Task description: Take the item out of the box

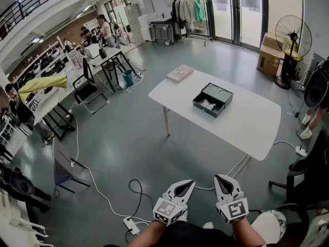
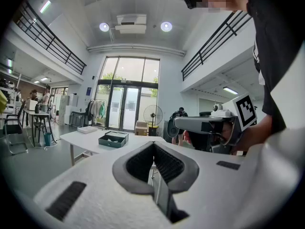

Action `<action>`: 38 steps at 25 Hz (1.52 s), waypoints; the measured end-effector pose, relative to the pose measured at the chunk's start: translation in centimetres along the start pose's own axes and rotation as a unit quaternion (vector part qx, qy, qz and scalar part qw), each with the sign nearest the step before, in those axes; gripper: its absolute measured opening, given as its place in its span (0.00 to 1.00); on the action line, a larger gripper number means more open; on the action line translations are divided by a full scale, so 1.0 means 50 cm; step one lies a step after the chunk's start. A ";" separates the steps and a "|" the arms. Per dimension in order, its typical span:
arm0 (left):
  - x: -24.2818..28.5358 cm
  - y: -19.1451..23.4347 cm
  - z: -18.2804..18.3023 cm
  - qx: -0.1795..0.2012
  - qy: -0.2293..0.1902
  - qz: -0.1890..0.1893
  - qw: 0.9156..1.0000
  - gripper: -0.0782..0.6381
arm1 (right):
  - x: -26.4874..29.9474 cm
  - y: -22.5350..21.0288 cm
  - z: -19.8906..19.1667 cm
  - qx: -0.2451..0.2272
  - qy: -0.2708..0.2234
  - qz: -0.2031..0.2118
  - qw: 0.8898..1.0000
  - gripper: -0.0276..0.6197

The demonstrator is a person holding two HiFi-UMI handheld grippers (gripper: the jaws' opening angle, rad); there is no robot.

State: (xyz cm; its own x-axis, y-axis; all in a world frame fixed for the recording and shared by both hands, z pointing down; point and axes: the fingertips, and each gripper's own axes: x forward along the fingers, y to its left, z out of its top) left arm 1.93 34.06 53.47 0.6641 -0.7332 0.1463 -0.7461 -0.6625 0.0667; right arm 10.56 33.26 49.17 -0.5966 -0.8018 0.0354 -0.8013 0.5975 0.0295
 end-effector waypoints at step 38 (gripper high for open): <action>-0.060 0.337 0.025 0.020 -0.019 -0.013 1.000 0.12 | 0.293 0.097 0.034 0.014 -0.002 -0.028 1.000 0.05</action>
State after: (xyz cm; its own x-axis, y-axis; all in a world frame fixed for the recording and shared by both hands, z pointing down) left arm -12.58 24.93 52.94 0.6851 -0.7206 0.1072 -0.7266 -0.6864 0.0298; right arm -2.15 24.40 48.13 -0.5503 -0.8344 0.0315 -0.8347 0.5507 0.0038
